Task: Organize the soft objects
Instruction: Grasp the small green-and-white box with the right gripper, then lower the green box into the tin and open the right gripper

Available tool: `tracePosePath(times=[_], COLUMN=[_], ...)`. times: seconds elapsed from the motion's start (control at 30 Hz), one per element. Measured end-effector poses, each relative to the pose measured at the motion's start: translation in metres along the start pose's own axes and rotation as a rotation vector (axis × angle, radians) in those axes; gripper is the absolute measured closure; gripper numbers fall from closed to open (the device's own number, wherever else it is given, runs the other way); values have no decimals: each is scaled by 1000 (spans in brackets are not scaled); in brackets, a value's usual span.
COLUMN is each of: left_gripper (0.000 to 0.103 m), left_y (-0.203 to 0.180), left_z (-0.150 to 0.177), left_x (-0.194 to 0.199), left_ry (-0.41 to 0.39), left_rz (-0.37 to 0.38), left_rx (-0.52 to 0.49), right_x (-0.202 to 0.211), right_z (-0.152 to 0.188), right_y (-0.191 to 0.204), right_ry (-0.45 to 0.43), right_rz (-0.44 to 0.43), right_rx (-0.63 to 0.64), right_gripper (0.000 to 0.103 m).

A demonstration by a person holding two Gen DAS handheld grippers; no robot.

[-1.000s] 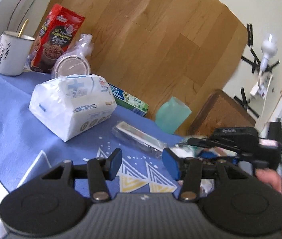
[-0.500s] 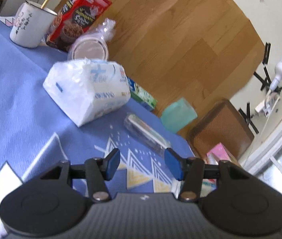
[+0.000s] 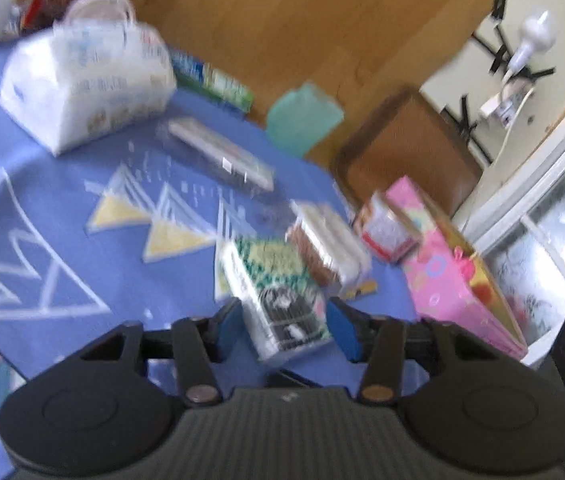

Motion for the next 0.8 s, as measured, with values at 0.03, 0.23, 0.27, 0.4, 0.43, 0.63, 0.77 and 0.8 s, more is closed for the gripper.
tracePosePath(times=[0.03,0.23,0.27,0.4,0.43,0.63,0.77,0.8], left_gripper=[65,66,66,66,66,66,63,62], left_y=[-1,-48,-62,-127,-143,-236,-276,-283], left_z=[1,-8,-12,-22,-22,-12,0,2], left_x=[1,21,20,-10,-23,-94,-136,-144], left_ry=[-15,-48,-60,-45,-29,54,92,94], left_rz=[-11,46,62,138,160,268,306,301], left_rx=[-3,-104,-138,-272,-297,-432,-476,-483], right_x=[-3,46,59,100,110,156,176,175], right_z=[2,2,1,2,4,16,24,25], right_y=[-1,-11,-16,-55,-70,-152,-197,-204], right_ry=[15,-146,-199,-333,-352,-412,-423,-420], right_rz=[7,52,81,229,277,505,616,639], right_rx=[-1,24,28,-27,-53,-190,-259,-270], right_gripper=[38,47,47,47,47,47,47,45])
Point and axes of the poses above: each gripper's, at about its wrist camera, not at the fingertips, and x roughly against the way its jaws point, y to its left, z to its underside, the point moved 7 cm from there along -x, roughly the way its jaws point, and after that the axes turned 3 degrees about -x, right-handed, at the moved point
